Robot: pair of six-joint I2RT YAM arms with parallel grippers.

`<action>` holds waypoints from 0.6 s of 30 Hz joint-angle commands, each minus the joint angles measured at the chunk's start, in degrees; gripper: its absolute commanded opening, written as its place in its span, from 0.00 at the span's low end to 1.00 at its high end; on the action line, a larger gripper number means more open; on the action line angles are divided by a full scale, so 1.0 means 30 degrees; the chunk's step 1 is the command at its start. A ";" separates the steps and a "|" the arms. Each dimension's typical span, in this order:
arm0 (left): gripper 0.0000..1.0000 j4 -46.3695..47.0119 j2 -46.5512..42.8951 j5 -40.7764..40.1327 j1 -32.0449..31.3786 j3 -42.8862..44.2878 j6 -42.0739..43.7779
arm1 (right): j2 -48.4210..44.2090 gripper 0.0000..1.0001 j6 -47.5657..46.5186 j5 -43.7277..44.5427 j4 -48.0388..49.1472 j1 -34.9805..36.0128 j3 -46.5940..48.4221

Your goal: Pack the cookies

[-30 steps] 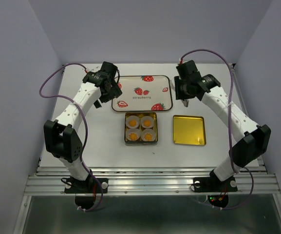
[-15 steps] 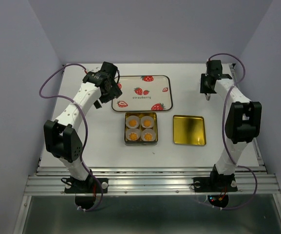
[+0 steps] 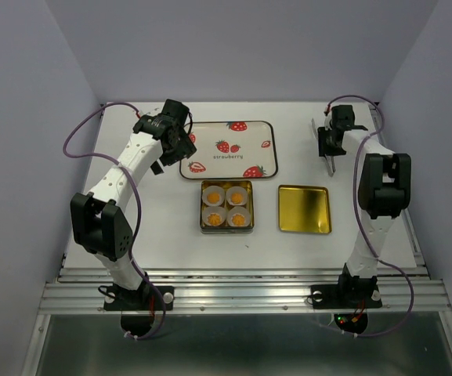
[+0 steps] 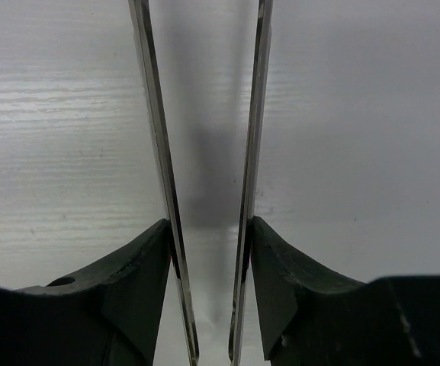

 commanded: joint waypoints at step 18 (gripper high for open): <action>0.99 -0.0502 -0.0611 -0.0399 -0.0020 -0.0097 0.0164 | -0.1228 0.83 0.1684 -0.0461 0.0716 -0.0050 -0.0263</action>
